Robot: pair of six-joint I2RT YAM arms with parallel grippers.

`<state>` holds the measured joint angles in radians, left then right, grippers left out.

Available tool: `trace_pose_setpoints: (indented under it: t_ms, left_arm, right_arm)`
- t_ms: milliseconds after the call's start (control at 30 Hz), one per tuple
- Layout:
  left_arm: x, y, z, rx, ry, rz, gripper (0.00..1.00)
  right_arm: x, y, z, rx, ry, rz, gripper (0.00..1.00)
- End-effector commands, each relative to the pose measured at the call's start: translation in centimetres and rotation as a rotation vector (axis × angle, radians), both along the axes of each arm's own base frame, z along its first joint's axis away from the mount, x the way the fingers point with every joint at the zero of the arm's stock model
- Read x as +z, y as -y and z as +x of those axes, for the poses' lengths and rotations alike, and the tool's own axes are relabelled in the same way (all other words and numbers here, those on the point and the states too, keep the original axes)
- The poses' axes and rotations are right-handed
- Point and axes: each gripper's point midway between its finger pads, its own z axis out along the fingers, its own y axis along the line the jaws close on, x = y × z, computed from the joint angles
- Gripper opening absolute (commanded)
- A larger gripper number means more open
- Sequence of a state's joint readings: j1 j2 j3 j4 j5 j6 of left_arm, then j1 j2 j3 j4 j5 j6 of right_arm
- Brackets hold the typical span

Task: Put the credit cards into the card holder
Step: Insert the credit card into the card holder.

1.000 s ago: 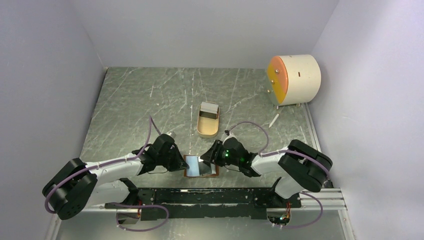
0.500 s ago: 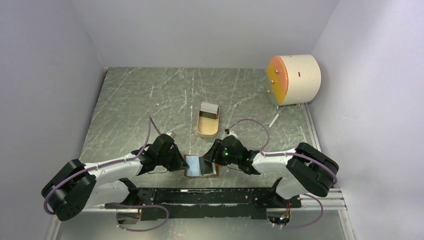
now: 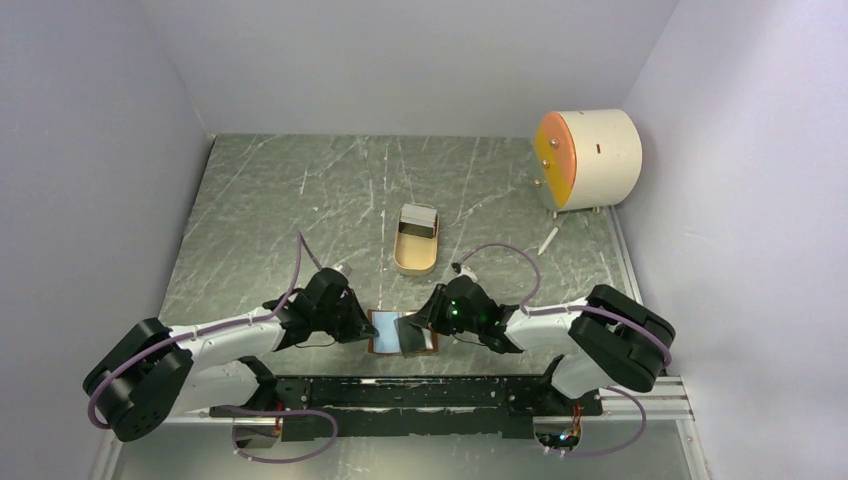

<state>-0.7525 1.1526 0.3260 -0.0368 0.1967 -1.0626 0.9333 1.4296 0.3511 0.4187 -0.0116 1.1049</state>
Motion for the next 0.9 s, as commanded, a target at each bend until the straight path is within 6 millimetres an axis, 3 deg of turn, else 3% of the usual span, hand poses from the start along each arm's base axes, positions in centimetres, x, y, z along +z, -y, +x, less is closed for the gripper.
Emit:
trace_pose_setpoints:
  t_ms: [0,233,433,867]
  left_arm:
    - [0.4,0.7,-0.3,-0.036,0.007,-0.037,0.09]
    - [0.5,1.0,-0.5,-0.036,-0.001,-0.060,0.09]
    - [0.8,1.3,-0.8,-0.044,-0.009,-0.090,0.10]
    - [1.5,2.3,-1.0,-0.057,-0.013,-0.165,0.13]
  right_arm:
    - [-2.2,1.0,-1.3,-0.003,-0.055,-0.040,0.22]
    - [-1.9,0.6,-0.6,-0.021,-0.038,-0.027,0.00]
    - [-0.8,1.7,0.4,-0.098,0.043,0.027,0.00]
    - [0.2,0.8,1.4,-0.122,0.080,0.078,0.00]
